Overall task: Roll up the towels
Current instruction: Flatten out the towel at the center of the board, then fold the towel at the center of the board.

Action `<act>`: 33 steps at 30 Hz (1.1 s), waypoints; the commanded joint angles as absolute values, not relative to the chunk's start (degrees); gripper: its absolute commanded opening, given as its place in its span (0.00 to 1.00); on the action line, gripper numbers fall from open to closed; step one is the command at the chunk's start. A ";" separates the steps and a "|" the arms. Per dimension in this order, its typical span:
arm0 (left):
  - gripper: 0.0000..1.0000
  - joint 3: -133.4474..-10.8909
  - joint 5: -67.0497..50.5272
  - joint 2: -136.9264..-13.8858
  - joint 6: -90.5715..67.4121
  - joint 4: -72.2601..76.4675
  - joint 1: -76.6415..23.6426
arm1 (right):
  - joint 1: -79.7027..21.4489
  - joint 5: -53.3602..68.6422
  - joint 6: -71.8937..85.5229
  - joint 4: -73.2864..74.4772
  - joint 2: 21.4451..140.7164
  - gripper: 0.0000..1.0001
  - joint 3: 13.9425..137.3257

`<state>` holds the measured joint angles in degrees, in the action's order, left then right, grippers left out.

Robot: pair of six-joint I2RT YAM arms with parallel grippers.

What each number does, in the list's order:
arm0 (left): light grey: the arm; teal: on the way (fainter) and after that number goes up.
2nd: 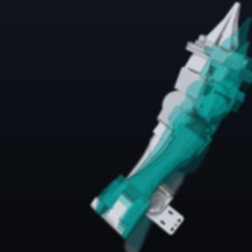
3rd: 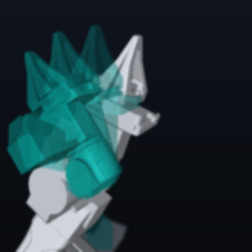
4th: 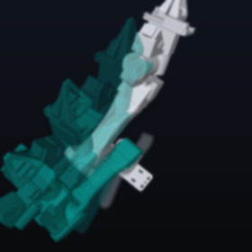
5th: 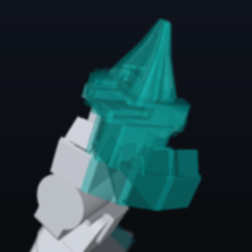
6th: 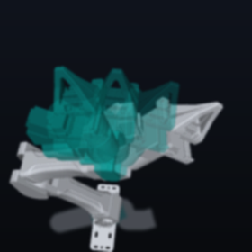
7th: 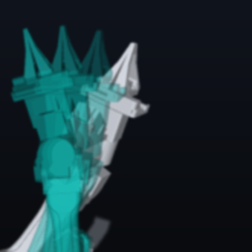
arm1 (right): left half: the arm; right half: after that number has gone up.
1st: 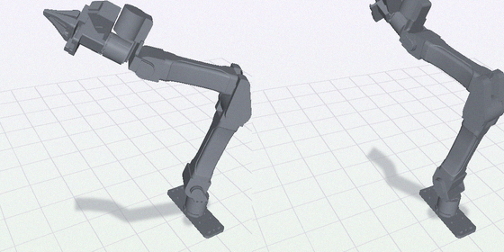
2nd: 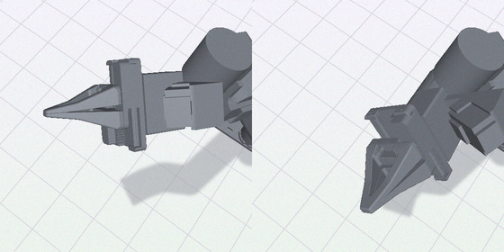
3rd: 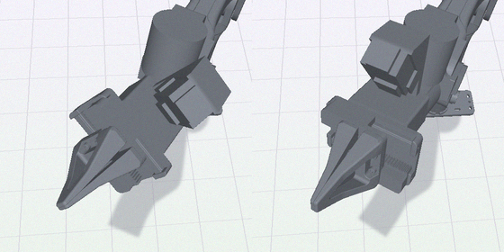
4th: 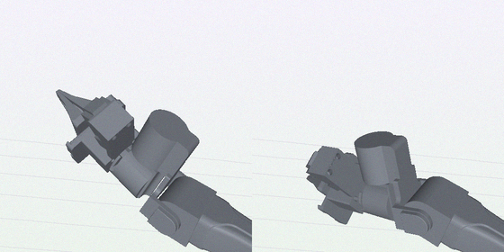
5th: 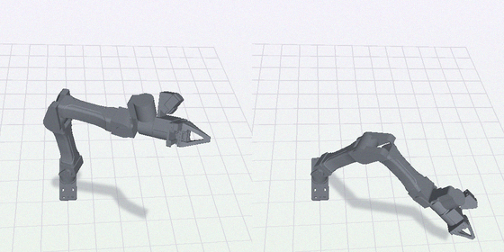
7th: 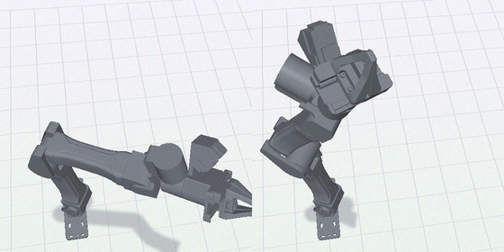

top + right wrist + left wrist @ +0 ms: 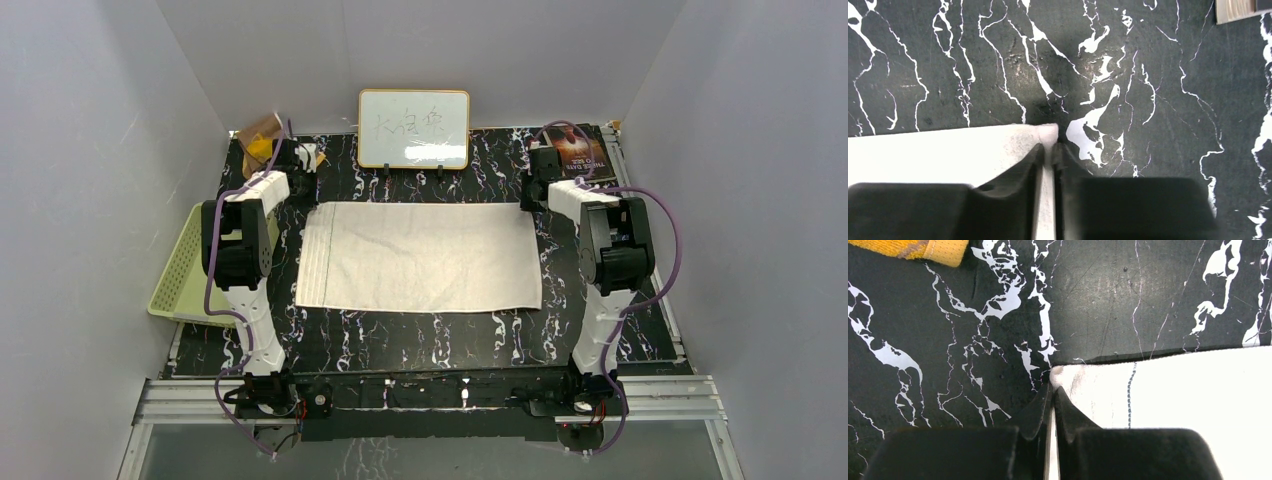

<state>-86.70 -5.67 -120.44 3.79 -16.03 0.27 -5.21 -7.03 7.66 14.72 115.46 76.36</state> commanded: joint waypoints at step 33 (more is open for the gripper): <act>0.00 -85.85 -23.26 -110.88 -1.27 -6.16 0.84 | -0.62 -9.22 20.29 3.45 91.50 0.00 65.13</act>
